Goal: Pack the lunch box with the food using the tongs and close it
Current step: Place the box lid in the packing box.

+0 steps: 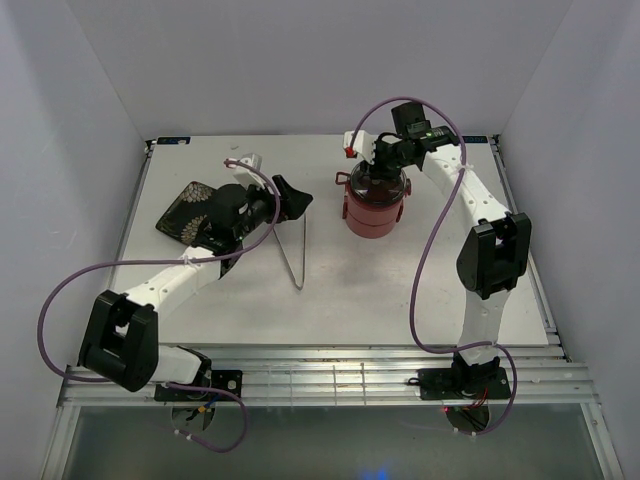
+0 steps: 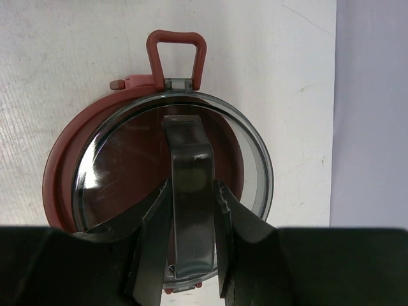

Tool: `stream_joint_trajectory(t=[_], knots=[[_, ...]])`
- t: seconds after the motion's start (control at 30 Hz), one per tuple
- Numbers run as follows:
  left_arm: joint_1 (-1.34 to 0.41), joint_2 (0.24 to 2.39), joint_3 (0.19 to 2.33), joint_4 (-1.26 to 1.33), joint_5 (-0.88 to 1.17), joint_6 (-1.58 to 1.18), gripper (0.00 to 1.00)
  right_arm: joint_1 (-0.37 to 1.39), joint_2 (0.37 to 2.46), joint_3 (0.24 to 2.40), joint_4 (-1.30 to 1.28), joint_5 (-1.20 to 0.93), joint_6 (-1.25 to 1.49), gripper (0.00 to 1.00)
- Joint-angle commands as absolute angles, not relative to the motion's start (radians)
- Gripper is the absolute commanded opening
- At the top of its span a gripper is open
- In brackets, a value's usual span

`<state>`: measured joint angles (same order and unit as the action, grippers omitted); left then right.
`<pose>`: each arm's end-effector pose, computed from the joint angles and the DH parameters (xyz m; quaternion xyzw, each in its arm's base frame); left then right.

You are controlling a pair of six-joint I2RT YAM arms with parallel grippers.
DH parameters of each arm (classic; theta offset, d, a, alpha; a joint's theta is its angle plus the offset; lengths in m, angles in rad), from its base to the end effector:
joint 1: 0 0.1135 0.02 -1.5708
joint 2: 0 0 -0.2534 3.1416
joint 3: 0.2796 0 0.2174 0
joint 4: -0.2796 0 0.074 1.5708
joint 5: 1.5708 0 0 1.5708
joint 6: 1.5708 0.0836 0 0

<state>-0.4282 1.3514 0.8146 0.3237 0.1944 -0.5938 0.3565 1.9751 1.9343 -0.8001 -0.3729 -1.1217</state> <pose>0.2913 -0.1507 0.2725 -0.0033 0.7770 -0.3715 0.5082 0.3944 0.1794 0.2847 -0.6672 0.6339 0.0297 0.3900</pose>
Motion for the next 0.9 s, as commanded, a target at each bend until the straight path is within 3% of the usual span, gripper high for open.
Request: stream_joint_trajectory(t=[0.0, 0.23, 0.4, 0.67, 0.8, 0.87], knots=[[-0.42, 1.358, 0.865, 0.333, 0.196, -0.578, 0.98, 0.365, 1.971, 1.901, -0.885, -0.439, -1.15, 0.27], [-0.411, 1.396, 0.891, 0.325, 0.207, -0.563, 0.98, 0.364, 1.999, 1.98, -1.006, -0.482, -1.149, 0.32], [-0.408, 1.42, 0.908, 0.325, 0.216, -0.561, 0.98, 0.361, 2.005, 1.967, -1.003, -0.469, -1.137, 0.41], [-0.405, 1.431, 0.937, 0.324, 0.212, -0.548, 0.98, 0.348, 1.994, 1.963, -0.993, -0.459, -1.124, 0.46], [-0.403, 1.453, 0.966, 0.322, 0.195, -0.528, 0.98, 0.342, 1.98, 1.96, -0.956, -0.465, -1.1, 0.6], [-0.402, 1.482, 0.995, 0.322, 0.19, -0.52, 0.98, 0.341, 1.979, 1.968, -0.957, -0.466, -1.086, 0.61]])
